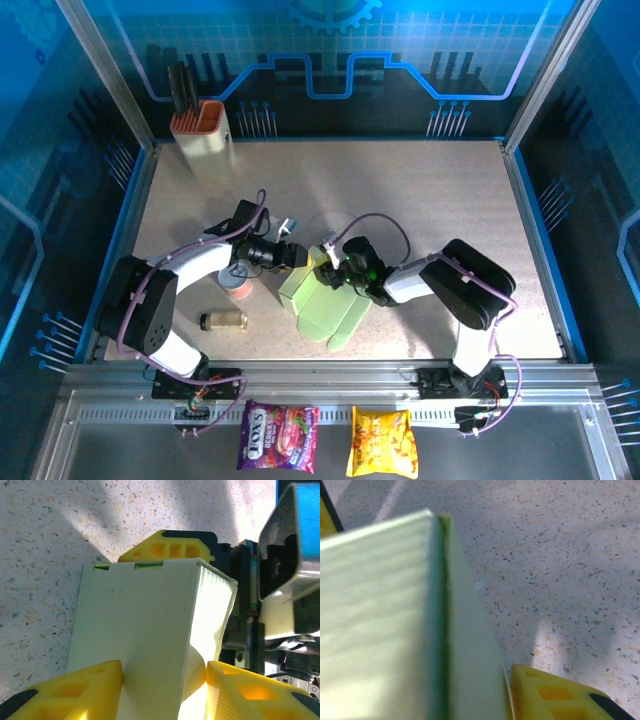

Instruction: Fold the paper box

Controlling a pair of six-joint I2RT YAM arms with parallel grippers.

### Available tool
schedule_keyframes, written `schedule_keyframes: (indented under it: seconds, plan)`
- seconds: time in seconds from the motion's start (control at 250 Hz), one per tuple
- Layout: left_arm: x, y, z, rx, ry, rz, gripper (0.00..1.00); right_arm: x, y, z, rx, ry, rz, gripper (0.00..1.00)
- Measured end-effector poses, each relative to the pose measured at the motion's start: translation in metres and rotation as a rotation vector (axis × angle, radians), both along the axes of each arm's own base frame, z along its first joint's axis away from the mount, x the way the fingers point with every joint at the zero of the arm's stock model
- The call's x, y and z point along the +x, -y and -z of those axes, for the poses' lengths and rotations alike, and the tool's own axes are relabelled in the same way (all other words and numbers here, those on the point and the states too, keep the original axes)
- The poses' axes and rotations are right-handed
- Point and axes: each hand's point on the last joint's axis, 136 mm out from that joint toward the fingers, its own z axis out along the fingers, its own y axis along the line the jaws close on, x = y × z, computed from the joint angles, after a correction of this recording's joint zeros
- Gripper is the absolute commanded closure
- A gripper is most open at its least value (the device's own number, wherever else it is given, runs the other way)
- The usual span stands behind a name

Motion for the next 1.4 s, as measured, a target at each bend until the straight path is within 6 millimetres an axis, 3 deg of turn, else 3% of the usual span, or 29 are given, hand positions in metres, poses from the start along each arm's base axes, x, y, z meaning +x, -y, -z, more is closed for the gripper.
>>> schedule_keyframes:
  seconds: [0.188, 0.42, 1.043, 1.195, 1.399]
  plan:
    - [0.000, 0.000, 0.001, 0.001, -0.003, 0.000, 0.52, 0.003, -0.001, 0.007, 0.013, 0.016, 0.009, 0.79]
    - [0.008, 0.003, -0.005, -0.007, 0.023, -0.001, 0.50, 0.008, 0.001, 0.008, 0.020, 0.045, 0.032, 1.00]
    - [0.016, 0.011, -0.004, -0.053, 0.029, -0.006, 0.37, 0.018, 0.005, 0.007, -0.043, 0.075, 0.213, 1.00]
    - [0.018, 0.009, 0.002, -0.011, 0.032, -0.030, 0.35, 0.016, 0.005, 0.008, -0.057, 0.071, 0.185, 0.71]
    - [0.007, 0.016, 0.008, 0.021, 0.013, -0.005, 0.35, -0.002, 0.011, 0.004, -0.072, 0.027, 0.118, 0.59]
